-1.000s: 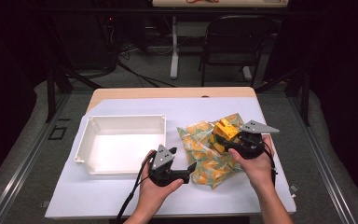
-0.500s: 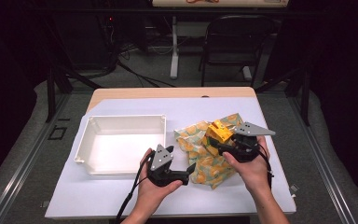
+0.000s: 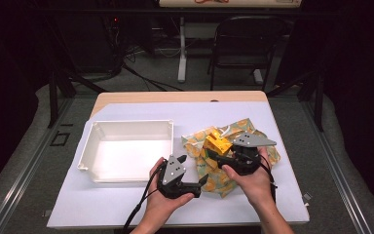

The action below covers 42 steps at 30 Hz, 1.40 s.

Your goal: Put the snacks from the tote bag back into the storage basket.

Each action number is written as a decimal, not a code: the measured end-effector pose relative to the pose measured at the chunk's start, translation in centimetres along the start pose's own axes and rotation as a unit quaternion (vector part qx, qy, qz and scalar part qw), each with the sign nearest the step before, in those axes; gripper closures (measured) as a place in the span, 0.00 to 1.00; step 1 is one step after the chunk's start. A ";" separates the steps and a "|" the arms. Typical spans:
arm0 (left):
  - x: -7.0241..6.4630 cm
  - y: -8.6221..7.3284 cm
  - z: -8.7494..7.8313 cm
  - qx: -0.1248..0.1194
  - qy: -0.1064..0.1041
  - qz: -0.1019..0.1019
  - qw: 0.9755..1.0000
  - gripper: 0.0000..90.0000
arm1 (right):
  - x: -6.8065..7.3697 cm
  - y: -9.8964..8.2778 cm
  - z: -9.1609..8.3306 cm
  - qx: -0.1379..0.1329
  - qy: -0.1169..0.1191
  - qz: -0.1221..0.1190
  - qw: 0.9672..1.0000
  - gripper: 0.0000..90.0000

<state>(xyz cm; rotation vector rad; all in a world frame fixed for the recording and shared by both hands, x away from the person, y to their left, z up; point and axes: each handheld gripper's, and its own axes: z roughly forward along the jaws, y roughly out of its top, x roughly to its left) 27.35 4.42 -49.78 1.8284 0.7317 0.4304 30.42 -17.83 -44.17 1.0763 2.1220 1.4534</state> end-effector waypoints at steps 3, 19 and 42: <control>-0.2 0.0 0.1 0.002 -0.002 0.003 1.000 0.10 | 0.6 0.1 0.1 0.001 0.005 -0.002 1.000 0.56; -0.4 0.1 -0.1 -0.014 0.004 0.005 1.000 0.11 | 3.6 -0.1 1.2 0.018 0.042 -0.002 0.999 0.56; -0.7 -0.3 -0.4 -0.003 0.034 -0.001 0.999 0.34 | 4.4 -0.2 1.5 0.006 0.058 0.012 0.998 0.52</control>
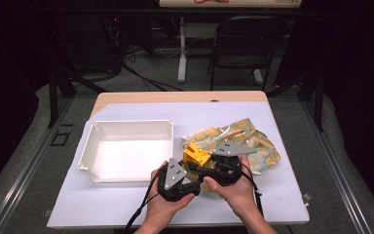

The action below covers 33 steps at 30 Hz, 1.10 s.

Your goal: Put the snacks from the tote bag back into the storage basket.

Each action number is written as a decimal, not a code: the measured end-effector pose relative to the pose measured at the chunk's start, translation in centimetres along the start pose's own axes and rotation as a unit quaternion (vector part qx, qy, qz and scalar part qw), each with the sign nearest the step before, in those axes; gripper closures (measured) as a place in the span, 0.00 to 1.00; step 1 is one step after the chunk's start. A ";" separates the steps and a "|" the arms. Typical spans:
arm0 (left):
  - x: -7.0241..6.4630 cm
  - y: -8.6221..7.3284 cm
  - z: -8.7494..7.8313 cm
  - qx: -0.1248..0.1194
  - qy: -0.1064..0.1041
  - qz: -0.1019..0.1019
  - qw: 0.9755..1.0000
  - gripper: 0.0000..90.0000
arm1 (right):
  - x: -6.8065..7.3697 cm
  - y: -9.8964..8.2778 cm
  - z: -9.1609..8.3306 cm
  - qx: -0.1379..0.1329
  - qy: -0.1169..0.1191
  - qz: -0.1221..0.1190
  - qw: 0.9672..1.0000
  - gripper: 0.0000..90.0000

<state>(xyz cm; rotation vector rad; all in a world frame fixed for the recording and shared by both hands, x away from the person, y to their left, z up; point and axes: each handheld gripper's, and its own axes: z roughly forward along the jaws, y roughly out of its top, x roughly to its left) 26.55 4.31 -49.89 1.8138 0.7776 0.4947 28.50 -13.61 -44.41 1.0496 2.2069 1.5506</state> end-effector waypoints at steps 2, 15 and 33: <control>0.2 0.0 0.0 0.003 0.004 -0.003 1.000 0.34 | -0.1 0.2 -0.2 -0.009 0.011 0.007 1.000 0.44; 2.8 0.4 -1.2 -0.013 0.035 -0.038 0.999 0.34 | -0.7 1.4 -2.2 -0.047 0.021 0.012 0.999 0.24; 5.5 0.6 -2.8 -0.036 0.080 -0.063 0.994 0.34 | -3.2 0.9 -2.7 -0.048 -0.016 0.030 0.998 0.25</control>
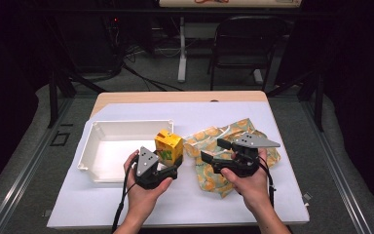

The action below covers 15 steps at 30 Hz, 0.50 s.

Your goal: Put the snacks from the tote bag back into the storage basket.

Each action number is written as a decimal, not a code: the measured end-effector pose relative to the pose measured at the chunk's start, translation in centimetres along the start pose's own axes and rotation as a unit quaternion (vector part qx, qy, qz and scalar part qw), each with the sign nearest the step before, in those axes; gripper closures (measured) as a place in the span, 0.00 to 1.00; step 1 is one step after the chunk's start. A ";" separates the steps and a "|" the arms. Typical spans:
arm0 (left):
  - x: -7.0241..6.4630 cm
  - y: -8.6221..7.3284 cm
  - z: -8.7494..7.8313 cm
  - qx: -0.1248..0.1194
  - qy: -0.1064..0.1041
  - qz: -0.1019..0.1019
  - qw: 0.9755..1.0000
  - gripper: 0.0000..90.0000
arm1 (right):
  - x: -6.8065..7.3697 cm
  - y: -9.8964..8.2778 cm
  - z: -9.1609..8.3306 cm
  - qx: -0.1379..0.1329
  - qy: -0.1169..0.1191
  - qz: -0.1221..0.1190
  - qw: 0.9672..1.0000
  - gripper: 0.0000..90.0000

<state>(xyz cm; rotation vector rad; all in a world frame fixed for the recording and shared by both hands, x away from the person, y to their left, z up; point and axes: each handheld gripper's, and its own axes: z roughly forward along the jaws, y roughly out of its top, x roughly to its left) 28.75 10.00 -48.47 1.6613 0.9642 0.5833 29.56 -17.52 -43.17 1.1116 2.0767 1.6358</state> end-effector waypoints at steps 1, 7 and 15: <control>0.2 0.0 -0.1 -0.001 0.003 -0.001 1.000 0.34 | -0.1 0.0 0.0 0.001 -0.001 0.000 1.000 0.25; 1.4 0.1 -0.4 -0.007 0.025 -0.015 1.000 0.34 | -0.3 -0.3 0.2 0.000 -0.007 0.004 1.000 0.26; 3.1 -0.5 -0.4 -0.010 0.056 -0.029 0.998 0.34 | -0.9 -0.5 0.1 0.005 -0.018 0.004 1.000 0.26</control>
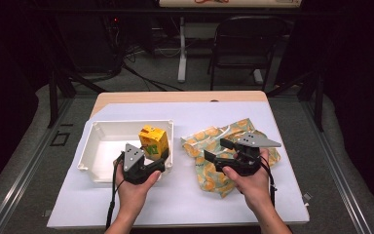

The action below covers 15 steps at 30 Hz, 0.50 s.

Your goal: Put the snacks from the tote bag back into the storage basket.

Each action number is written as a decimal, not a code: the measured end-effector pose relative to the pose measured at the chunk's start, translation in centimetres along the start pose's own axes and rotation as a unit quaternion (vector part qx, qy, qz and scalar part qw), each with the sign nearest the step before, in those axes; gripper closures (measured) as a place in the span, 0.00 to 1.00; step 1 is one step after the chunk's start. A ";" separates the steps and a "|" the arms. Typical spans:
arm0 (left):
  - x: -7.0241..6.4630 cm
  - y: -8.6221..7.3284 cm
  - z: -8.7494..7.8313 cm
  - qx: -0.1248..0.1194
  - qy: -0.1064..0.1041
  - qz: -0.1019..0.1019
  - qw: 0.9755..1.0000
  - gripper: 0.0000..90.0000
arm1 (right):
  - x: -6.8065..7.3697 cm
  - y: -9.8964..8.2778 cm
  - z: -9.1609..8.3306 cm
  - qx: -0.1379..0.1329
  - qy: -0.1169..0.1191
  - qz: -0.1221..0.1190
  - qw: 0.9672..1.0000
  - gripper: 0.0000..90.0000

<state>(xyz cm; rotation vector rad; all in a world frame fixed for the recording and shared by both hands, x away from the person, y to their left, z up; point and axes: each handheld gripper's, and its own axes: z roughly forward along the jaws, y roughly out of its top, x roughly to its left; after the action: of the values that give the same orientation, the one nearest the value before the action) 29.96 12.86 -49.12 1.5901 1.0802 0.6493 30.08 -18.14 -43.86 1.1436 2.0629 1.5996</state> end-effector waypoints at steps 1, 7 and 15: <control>0.2 -0.2 0.1 0.000 0.004 -0.001 1.000 0.34 | 0.0 0.0 0.0 -0.001 0.000 0.002 1.000 0.26; 1.1 -1.4 0.7 0.017 0.026 -0.007 0.999 0.34 | -0.3 -0.1 0.0 0.002 -0.004 0.000 1.000 0.26; 2.2 -3.4 1.7 0.041 0.052 -0.021 0.998 0.34 | -0.6 -0.5 0.2 0.002 -0.011 0.004 1.000 0.27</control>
<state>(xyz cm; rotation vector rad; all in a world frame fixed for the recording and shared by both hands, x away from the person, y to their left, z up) 31.27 14.11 -53.12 1.6143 1.2278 0.6727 30.38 -18.49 -44.47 1.1674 2.0509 1.5798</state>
